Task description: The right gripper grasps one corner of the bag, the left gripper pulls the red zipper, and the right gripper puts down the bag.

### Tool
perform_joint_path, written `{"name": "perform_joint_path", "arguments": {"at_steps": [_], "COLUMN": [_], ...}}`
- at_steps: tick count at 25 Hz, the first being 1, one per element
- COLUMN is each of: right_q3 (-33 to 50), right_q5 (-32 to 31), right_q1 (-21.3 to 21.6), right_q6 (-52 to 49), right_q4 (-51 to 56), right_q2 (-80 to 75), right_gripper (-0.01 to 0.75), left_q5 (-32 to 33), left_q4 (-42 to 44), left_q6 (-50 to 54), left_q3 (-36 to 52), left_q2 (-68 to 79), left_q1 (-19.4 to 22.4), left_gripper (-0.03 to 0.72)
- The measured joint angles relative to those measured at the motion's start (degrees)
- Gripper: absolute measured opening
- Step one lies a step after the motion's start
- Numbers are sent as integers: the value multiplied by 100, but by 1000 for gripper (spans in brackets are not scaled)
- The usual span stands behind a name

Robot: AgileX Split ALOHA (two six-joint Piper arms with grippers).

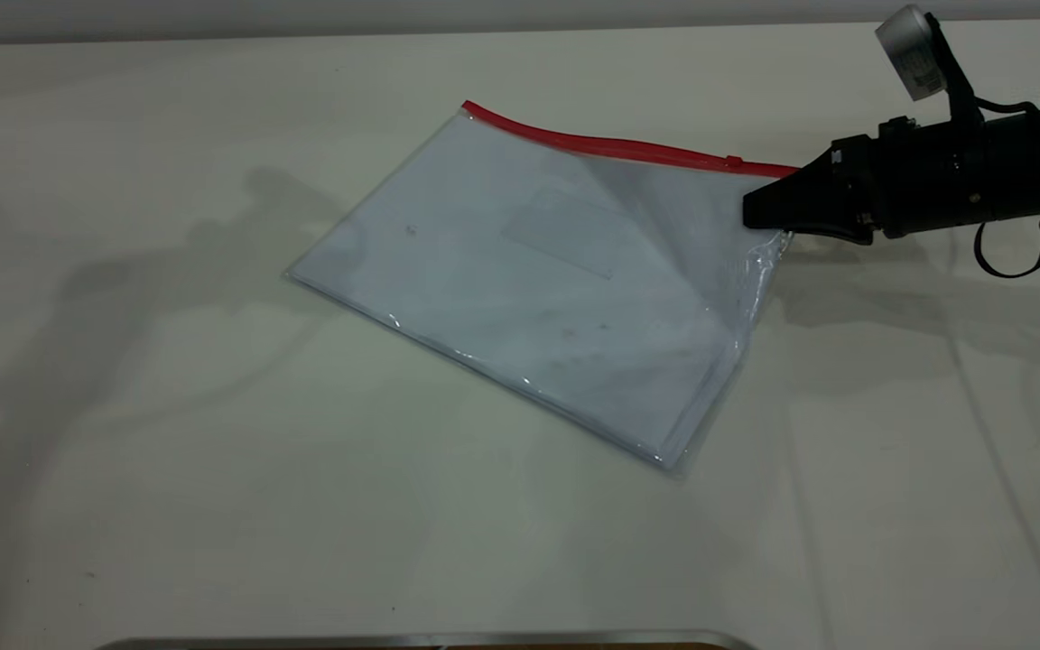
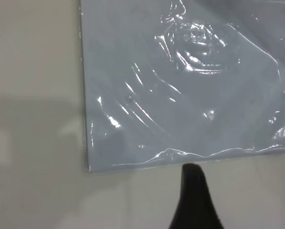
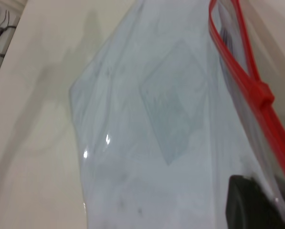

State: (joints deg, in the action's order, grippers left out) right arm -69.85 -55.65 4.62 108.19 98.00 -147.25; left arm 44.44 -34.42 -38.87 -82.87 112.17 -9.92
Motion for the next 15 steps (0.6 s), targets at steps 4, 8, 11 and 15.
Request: {"name": "perform_joint_path", "arguments": {"at_steps": [4, 8, 11, 15], "right_q3": [-12, -230, -596, -1211], "right_q5": [0, -14, -232, -837], "right_q1": [-5, -11, -11, -34], "right_q6": [29, -173, -723, -1484], "right_q4": [-322, -1292, -2222, -3102], "right_q2": [38, 329, 587, 757], "right_gripper": [33, 33, 33, 33], "left_q5": [46, 142, 135, 119], "left_q4": [0, 0, -69, -239], "left_q6": [-30, -483, -945, -1395], "left_q3": [0, -6, -34, -34], "left_q2": [0, 0, 49, 236], "left_q1": [0, -16, -107, -320], "left_gripper": [582, 582, 582, 582]}}
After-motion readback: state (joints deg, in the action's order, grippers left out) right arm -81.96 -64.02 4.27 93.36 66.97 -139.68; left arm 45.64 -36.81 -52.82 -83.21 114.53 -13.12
